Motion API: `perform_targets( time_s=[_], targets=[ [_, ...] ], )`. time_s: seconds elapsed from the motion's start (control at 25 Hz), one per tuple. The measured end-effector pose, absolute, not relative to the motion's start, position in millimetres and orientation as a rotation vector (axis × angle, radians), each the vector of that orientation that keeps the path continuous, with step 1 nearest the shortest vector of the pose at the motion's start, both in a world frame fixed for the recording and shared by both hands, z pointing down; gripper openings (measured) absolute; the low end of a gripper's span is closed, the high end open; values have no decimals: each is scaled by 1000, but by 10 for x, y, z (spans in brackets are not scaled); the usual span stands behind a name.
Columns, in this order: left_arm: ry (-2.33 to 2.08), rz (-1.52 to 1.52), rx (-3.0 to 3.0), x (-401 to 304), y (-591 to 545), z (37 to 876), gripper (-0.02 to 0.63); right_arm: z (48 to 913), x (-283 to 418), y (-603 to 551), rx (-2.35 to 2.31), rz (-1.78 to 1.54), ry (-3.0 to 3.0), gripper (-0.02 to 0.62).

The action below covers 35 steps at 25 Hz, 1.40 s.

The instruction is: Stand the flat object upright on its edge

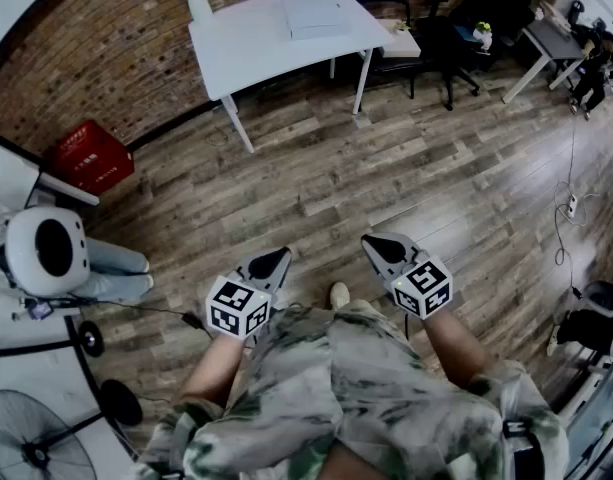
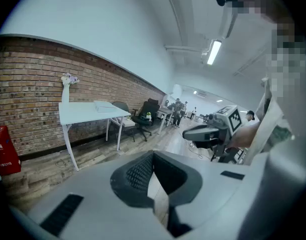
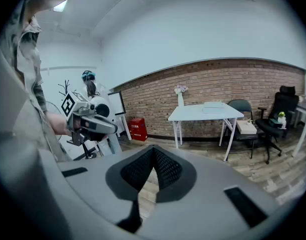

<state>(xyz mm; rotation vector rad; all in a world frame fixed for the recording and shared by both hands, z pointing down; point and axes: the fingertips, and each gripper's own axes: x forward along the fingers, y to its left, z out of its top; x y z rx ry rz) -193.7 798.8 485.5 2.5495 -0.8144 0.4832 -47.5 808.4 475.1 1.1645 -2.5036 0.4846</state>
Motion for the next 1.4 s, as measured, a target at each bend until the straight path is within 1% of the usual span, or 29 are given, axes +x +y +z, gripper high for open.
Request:
perform_targets(
  time_s=[0.4,0.76,0.84,0.92,1.0,1.04,1.24,1.4],
  targets=[
    [-832,504,2559,-1108,7724,4753,25,4721,210,7823,1128,470,-2543,20],
    [-897,530,2568,-668,7402,4763,28,4728,798,7639,1211,423,-2586,26],
    [-905,542,2570,-626,7290,4771,29,4736,907,7544,1266,428,-2571,65],
    [-903,535,2582,-591,7152,4778,32,4760,978,7425,1304,437,-2556,86],
    [-887,522,2590,-558,6995,4817,51,4809,1026,7296,1334,451,-2541,101],
    [-879,516,2590,-546,6910,4847,75,4835,1047,7231,1348,458,-2531,115],
    [-834,490,2579,-555,6378,4932,147,4854,1108,6799,1400,464,-2476,123],
    [-829,456,2609,-567,5737,4827,167,4811,1108,6244,1432,466,-2442,123]
  ],
)
